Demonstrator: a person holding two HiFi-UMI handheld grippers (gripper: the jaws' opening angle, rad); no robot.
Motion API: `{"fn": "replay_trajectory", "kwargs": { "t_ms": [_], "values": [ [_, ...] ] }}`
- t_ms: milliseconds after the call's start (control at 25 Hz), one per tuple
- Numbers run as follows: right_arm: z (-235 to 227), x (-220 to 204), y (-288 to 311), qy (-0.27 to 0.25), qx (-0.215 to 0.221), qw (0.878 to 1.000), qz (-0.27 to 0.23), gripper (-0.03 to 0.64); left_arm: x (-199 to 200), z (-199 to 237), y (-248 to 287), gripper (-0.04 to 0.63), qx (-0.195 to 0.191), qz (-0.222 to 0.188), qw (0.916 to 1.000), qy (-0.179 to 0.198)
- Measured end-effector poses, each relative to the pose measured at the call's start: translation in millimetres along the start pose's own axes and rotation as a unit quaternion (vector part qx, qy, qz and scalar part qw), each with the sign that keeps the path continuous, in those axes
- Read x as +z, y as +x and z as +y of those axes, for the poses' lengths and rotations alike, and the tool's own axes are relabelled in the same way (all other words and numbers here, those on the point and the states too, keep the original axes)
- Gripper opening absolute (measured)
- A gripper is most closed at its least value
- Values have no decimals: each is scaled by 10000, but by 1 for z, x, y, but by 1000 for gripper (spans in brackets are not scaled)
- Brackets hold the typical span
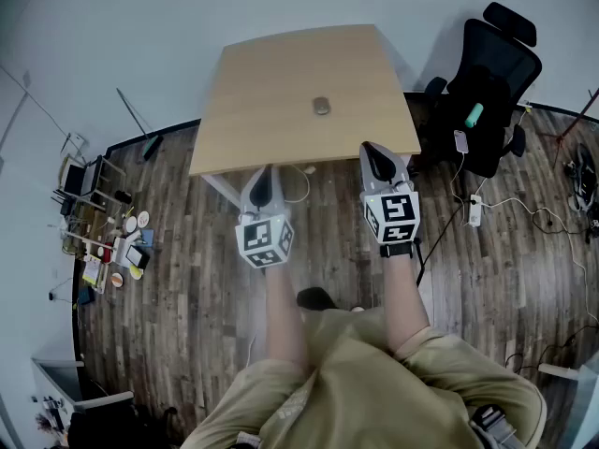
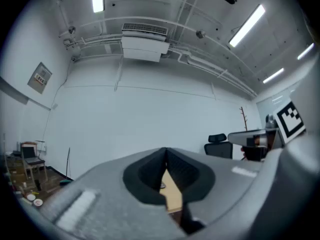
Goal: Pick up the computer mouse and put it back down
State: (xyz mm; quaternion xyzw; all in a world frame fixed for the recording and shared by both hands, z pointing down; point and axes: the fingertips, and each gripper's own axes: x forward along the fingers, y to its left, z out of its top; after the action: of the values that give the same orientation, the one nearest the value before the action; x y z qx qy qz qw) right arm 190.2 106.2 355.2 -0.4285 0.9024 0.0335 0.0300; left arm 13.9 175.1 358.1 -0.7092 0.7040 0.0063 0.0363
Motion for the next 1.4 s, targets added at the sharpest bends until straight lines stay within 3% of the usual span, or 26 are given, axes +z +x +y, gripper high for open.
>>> {"fn": "replay_trajectory", "kwargs": {
  "t_ms": [360, 960, 1200, 1400],
  "values": [
    [-22, -40, 71, 481, -283, 9976, 420, -6, -18, 35, 66, 2, -129, 85, 9999, -58],
    [6, -70, 295, 536, -656, 9912, 1015, 5, -29, 183, 258, 2, -915, 132, 9954, -232],
    [11, -107, 336, 524, -813, 9852, 1412, 15, -64, 201, 298, 2, -1228, 374, 9907, -447],
    [-16, -142, 368, 600, -913, 9780, 1780, 21, -84, 198, 343, 2, -1389, 525, 9877, -492]
  ]
}}
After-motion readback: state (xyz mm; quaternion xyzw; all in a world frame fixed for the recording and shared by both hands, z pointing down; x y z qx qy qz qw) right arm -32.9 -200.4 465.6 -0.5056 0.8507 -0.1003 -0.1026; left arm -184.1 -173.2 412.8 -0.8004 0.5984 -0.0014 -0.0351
